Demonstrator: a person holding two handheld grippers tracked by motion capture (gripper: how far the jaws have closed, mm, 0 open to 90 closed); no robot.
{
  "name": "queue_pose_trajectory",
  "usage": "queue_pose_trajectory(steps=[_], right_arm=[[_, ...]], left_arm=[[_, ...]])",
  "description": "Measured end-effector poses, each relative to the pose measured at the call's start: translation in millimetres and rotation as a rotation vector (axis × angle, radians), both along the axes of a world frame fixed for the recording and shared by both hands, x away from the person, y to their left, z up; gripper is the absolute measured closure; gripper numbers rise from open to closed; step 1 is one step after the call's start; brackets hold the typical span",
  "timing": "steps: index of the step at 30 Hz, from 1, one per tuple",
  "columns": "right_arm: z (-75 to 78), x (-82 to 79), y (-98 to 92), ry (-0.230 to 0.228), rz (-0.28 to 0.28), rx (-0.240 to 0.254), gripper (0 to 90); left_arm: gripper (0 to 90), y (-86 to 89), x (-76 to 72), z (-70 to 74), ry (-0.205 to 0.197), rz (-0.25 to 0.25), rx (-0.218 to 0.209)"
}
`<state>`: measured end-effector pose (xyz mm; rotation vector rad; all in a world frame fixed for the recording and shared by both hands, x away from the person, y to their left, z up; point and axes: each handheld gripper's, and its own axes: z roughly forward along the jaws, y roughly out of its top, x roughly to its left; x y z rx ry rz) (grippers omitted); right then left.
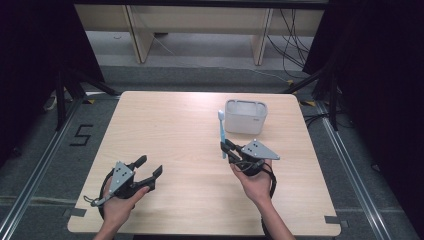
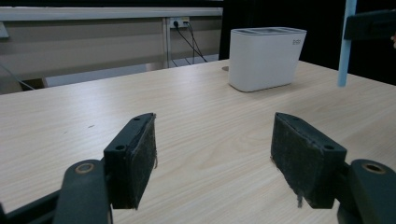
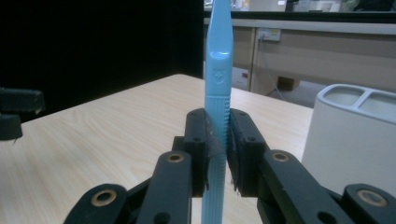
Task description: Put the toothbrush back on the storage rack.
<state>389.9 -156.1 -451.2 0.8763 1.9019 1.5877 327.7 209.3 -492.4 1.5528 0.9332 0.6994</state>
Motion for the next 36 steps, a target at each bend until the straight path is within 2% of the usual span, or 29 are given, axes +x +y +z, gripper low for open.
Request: queue_pose_trajectory(steps=[1,2,4,6,7,8,10,13,14,15,16,17,18,20,23,26,27,29,30,33,35,36], right_arm=[[0.0,0.0,0.0,0.0,0.0,0.0,79.0],[2.7,1.6,-0.5,0.001,-0.007,0.023,79.0],[6.4,2.8,-2.9,0.011,-0.018,0.022,79.0],[8.7,6.5,-4.7,-0.009,-0.014,0.03,79.0],[9.7,7.2,-5.6,-0.014,-0.03,0.035,79.0],[10.6,7.9,-6.4,-0.004,-0.026,0.036,79.0],[12.6,9.8,-9.4,-0.012,-0.042,0.031,78.9],[13.9,10.6,-11.1,-0.007,-0.061,0.041,79.0],[14.8,13.2,-13.6,-0.034,-0.052,0.023,78.9],[16.1,14.0,-14.4,-0.019,-0.054,0.036,79.0],[16.8,15.1,-15.7,-0.033,-0.066,0.036,79.0],[17.3,14.9,-15.5,-0.017,-0.062,0.05,79.0],[18.4,15.7,-16.7,-0.023,-0.074,0.045,79.0],[19.9,17.0,-19.0,-0.035,-0.082,0.036,79.0],[21.5,19.5,-20.4,-0.037,-0.072,0.044,79.0],[23.8,20.4,-23.0,-0.031,-0.089,0.051,79.0],[24.5,20.5,-24.2,-0.041,-0.101,0.037,78.9],[25.0,21.9,-24.8,-0.034,-0.097,0.053,79.0],[25.4,22.0,-26.1,-0.037,-0.103,0.043,79.0],[26.2,22.8,-27.0,-0.03,-0.114,0.052,78.9],[26.7,23.3,-28.0,-0.031,-0.12,0.045,79.0],[27.3,26.8,-28.9,-0.047,-0.107,0.055,78.9]], left_arm=[[30.5,0.0,0.0,0.0,0.0,0.0,0.0],[30.5,2.1,0.4,-3.0,-0.002,0.007,-0.008],[30.5,5.0,-0.2,-5.4,0.004,0.017,0.004],[30.5,7.4,-0.2,-8.5,0.007,0.025,0.01],[30.6,8.4,-0.4,-9.7,0.01,0.029,0.014],[30.6,8.4,-0.4,-9.7,0.01,0.029,0.014],[30.8,11.9,0.0,-15.6,0.018,0.042,0.022],[31.3,13.7,0.2,-18.9,0.027,0.056,0.016],[31.3,15.0,0.5,-20.4,0.031,0.06,0.018],[31.3,16.5,1.2,-22.4,0.033,0.067,0.018],[31.3,17.1,1.3,-23.0,0.034,0.069,0.019],[31.3,17.1,1.3,-23.0,0.034,0.069,0.019],[31.3,18.3,2.9,-26.3,0.027,0.068,0.009],[31.3,19.3,1.9,-27.5,0.041,0.078,0.018],[31.1,19.6,3.0,-29.6,0.034,0.076,0.012],[31.2,20.6,2.4,-30.7,0.044,0.083,0.019],[31.1,20.7,2.7,-31.3,0.043,0.084,0.018],[31.1,21.6,2.5,-31.2,0.04,0.083,0.02],[31.1,21.6,2.5,-31.2,0.04,0.083,0.02],[30.9,21.7,3.4,-32.1,0.027,0.081,0.004],[30.8,21.7,3.3,-32.1,0.026,0.081,0.006],[30.8,21.6,2.1,-31.3,0.032,0.082,0.024]])
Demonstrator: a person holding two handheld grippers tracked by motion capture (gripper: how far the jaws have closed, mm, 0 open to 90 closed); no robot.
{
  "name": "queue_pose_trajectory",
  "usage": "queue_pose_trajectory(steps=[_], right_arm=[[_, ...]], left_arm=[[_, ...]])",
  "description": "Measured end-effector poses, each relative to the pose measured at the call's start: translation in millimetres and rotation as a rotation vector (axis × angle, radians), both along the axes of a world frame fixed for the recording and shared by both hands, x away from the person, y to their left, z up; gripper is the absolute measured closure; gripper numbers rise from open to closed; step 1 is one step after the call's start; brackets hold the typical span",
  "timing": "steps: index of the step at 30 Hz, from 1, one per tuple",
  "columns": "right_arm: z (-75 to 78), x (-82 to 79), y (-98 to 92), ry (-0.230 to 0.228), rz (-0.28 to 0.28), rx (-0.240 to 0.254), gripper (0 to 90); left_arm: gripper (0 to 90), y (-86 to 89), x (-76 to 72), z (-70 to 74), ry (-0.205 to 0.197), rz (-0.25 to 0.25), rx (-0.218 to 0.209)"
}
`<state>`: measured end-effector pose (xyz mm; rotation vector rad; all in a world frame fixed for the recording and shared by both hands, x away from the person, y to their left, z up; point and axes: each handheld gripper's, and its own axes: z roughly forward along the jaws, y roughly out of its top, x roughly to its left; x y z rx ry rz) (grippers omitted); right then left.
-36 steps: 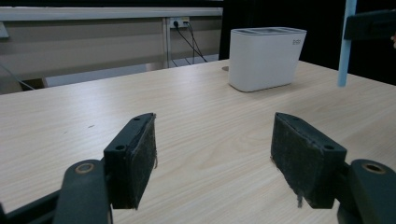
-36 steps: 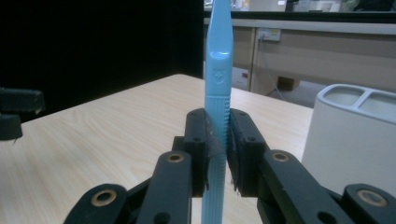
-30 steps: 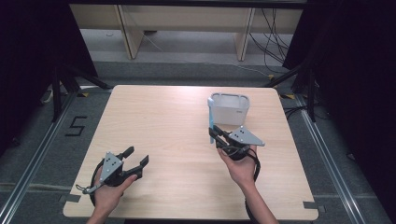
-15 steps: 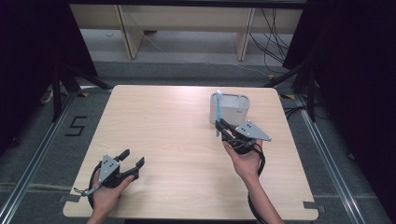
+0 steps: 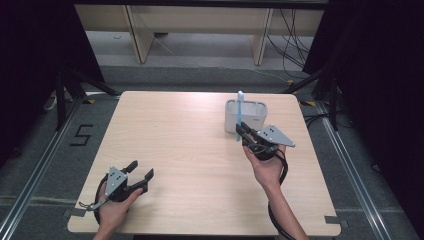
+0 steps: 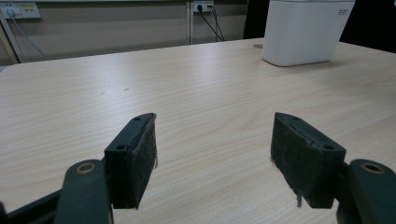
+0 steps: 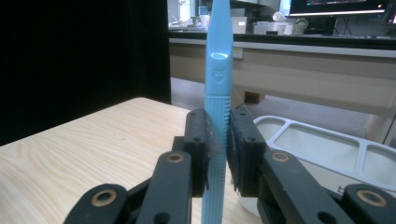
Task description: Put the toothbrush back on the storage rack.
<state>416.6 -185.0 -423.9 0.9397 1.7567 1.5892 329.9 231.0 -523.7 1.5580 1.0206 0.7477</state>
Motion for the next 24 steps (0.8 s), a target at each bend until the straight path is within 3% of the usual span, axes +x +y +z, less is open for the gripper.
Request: queue_pose_trajectory(steps=[2,4,21,24], right_arm=[[0.8,-1.1,-0.4,0.018,-0.018,-0.001,79.0],[3.9,1.7,-3.7,0.011,-0.03,-0.017,78.9],[14.2,14.8,-17.7,-0.007,-0.093,0.01,78.9],[15.9,17.2,-20.7,-0.01,-0.091,-0.005,78.9]], left_arm=[[30.8,-0.7,-0.2,-0.1,-0.002,0.002,0.0],[30.7,-0.8,-0.2,-0.1,-0.002,0.002,0.0],[30.5,-0.1,0.6,-0.9,-0.012,0.001,-0.015],[30.5,-0.4,0.4,-0.9,-0.011,0.008,-0.014]])
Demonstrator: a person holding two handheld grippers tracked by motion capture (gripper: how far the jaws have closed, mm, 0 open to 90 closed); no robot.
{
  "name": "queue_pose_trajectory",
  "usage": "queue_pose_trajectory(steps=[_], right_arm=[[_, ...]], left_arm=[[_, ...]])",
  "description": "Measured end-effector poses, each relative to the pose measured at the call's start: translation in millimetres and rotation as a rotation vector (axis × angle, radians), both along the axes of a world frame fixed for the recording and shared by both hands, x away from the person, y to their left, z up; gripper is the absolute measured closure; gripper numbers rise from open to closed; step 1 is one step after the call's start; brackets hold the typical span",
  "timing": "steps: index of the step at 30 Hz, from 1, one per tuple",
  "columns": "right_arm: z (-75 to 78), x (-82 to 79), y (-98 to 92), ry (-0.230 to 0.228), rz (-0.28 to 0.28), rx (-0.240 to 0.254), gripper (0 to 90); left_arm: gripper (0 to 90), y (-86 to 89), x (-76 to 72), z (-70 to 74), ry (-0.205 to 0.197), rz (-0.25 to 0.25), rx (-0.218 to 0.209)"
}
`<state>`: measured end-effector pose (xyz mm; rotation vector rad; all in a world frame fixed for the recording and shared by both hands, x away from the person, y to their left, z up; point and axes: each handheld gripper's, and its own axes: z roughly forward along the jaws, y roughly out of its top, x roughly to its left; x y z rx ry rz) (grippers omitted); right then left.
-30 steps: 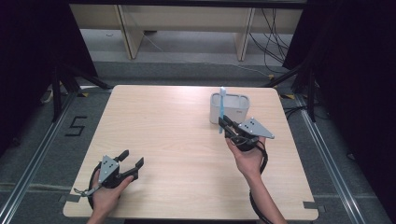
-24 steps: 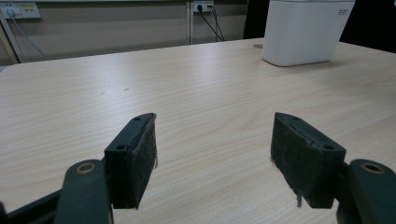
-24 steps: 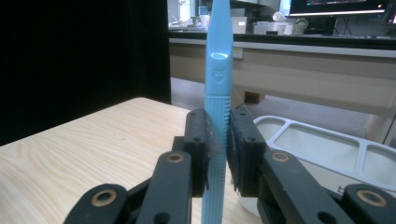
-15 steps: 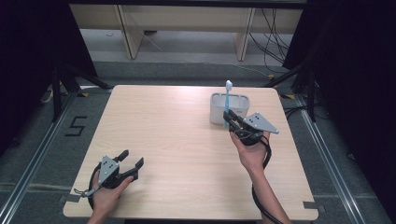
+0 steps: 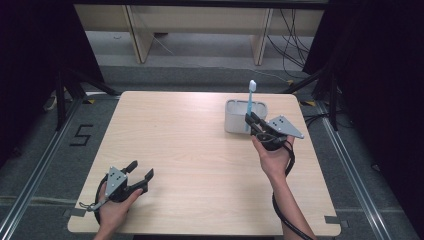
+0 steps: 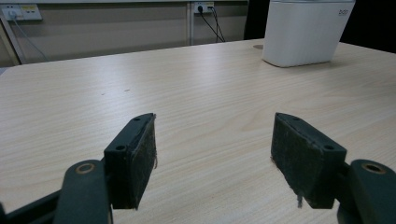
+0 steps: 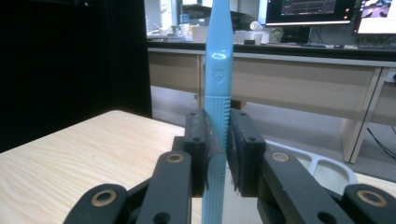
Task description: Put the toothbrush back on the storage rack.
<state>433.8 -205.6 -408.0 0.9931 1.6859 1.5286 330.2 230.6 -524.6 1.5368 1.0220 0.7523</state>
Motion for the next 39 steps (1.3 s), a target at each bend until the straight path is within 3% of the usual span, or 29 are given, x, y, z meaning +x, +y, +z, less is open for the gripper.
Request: queue_pose_trajectory(steps=[1,4,11,12,18,39], right_arm=[[0.6,2.4,-2.0,-0.022,-0.015,-0.001,78.9],[1.5,3.6,-3.8,-0.003,-0.021,0.011,78.9],[2.7,8.4,-7.0,-0.016,-0.028,0.016,78.9],[3.7,8.6,-8.1,0.005,-0.039,0.016,78.9],[6.9,14.5,-10.8,-0.019,-0.046,0.02,78.8],[11.2,33.8,-23.1,-0.006,-0.094,0.021,78.8]], left_arm=[[30.5,0.3,0.1,0.0,-0.001,-0.006,-0.002],[30.5,0.2,0.1,0.0,-0.001,-0.002,-0.001],[30.5,0.2,-0.1,0.0,-0.001,0.0,-0.001],[30.5,0.1,-0.1,0.0,-0.001,0.001,0.0],[30.6,0.1,-0.1,0.0,-0.001,0.001,0.0],[30.5,0.2,-0.2,-0.1,-0.006,-0.005,0.002]])
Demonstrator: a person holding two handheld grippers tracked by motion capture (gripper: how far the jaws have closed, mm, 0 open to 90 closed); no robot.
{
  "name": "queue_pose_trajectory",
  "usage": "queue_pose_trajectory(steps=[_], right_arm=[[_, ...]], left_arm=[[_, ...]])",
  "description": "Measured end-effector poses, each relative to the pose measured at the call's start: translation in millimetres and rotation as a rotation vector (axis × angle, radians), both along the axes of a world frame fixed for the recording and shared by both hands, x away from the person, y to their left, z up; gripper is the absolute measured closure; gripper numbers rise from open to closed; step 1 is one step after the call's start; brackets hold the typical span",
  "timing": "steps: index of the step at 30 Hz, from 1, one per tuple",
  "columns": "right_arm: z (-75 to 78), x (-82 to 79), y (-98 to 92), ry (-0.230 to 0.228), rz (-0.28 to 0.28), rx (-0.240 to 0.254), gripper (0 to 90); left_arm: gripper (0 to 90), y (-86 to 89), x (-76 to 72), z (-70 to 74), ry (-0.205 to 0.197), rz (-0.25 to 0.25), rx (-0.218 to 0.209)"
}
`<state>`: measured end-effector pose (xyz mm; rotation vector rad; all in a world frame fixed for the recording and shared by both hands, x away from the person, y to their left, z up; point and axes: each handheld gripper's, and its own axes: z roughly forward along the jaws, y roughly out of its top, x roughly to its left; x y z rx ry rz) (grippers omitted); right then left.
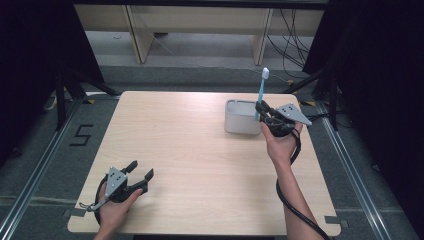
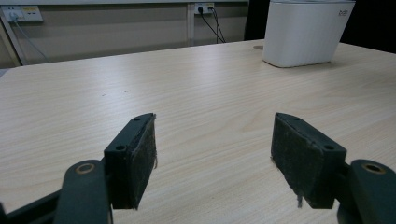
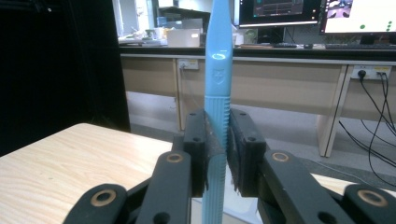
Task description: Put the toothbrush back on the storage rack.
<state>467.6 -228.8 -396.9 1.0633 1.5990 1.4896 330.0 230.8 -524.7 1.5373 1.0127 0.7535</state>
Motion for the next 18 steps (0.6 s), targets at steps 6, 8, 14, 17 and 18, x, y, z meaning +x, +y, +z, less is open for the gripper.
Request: queue_pose_trajectory(steps=[6,8,14,17,18], right_arm=[[1.9,4.3,-1.8,0.001,-0.012,0.012,78.8],[2.8,6.4,-3.0,0.001,-0.019,0.011,78.7],[1.9,11.3,-4.4,0.0,-0.032,0.019,78.8],[0.6,13.2,-4.8,0.01,-0.027,0.025,78.7],[-0.8,15.7,-5.6,0.011,-0.033,0.022,78.8]], left_arm=[[30.6,0.2,0.1,0.0,0.001,0.0,-0.002],[30.6,0.5,-1.1,0.8,0.01,0.003,0.008],[30.6,0.4,-1.2,0.8,0.012,0.004,0.005],[30.6,0.4,-1.2,0.8,0.012,0.004,0.005],[30.6,0.4,-1.3,0.7,0.011,0.003,0.004]])
